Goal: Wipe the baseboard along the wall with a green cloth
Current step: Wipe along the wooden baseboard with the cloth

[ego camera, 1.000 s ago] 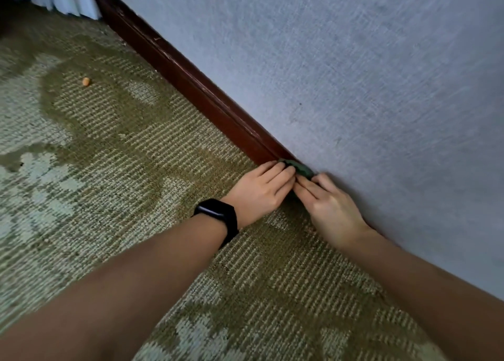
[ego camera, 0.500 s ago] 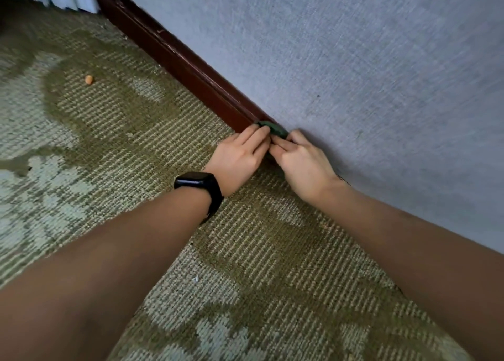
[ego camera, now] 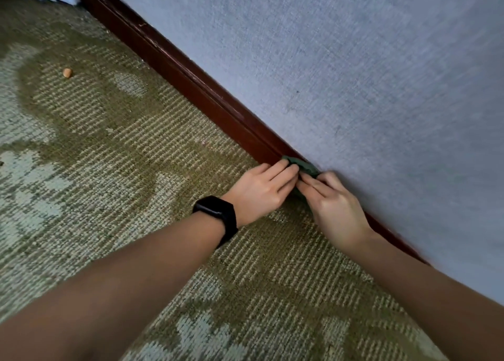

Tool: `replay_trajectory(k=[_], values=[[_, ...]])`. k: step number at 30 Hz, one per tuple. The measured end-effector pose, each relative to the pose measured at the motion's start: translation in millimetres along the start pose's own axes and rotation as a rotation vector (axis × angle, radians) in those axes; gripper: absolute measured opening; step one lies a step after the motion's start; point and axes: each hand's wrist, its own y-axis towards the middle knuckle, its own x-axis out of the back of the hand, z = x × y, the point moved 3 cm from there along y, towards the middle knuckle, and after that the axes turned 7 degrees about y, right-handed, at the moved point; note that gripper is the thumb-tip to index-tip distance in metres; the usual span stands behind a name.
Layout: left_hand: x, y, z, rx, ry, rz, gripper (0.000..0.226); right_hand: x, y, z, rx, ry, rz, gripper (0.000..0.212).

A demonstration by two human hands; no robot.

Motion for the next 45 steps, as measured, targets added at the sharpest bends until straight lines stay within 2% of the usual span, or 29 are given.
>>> replay_trajectory(k=[3, 8, 11, 20, 22, 26, 30, 36, 39, 42, 43, 45], values=[[-0.2, -7.4, 20.3, -0.034, 0.036, 0.038, 0.031, 4.7, 17.3, 8.0, -0.002, -0.019, 0.023, 0.044], [4.2, -22.2, 70.6, 0.058, 0.118, 0.182, 0.031, 5.5, 78.0, 36.1, 0.039, -0.083, 0.123, 0.042], [9.9, -24.3, 95.0, 0.031, 0.123, 0.226, 0.032, 5.6, 103.9, 46.5, 0.005, -0.096, 0.145, 0.038], [22.2, -12.9, 100.0, -0.021, 0.097, 0.321, 0.038, 16.9, 102.4, 49.1, 0.047, -0.125, 0.287, 0.050], [21.4, -13.0, 99.4, -0.005, 0.109, 0.334, 0.039, 12.5, 101.8, 50.6, 0.065, -0.149, 0.269, 0.049], [19.5, -12.3, 99.9, 0.018, 0.112, 0.319, 0.035, -2.9, 98.5, 52.8, 0.053, -0.217, 0.107, 0.034], [21.2, -14.0, 97.9, -0.018, 0.149, 0.341, 0.040, -14.8, 96.2, 47.4, 0.103, -0.168, -0.016, 0.038], [31.8, -8.0, 89.9, 0.067, 0.188, 0.431, 0.056, -14.0, 94.5, 48.3, 0.054, -0.133, 0.088, 0.044], [30.6, -2.8, 86.2, 0.100, 0.208, 0.541, 0.046, -11.3, 94.6, 43.2, 0.094, -0.117, 0.098, 0.043], [35.1, 3.3, 85.2, 0.050, 0.228, 0.651, 0.041, -10.6, 93.4, 42.8, 0.114, -0.124, 0.099, 0.042], [37.6, 5.6, 85.6, 0.022, 0.233, 0.669, 0.046, -10.5, 92.6, 42.3, 0.112, -0.121, 0.098, 0.042], [43.7, 10.3, 88.4, -0.025, 0.223, 0.663, 0.070, -9.4, 93.9, 42.6, 0.103, -0.102, 0.091, 0.042]])
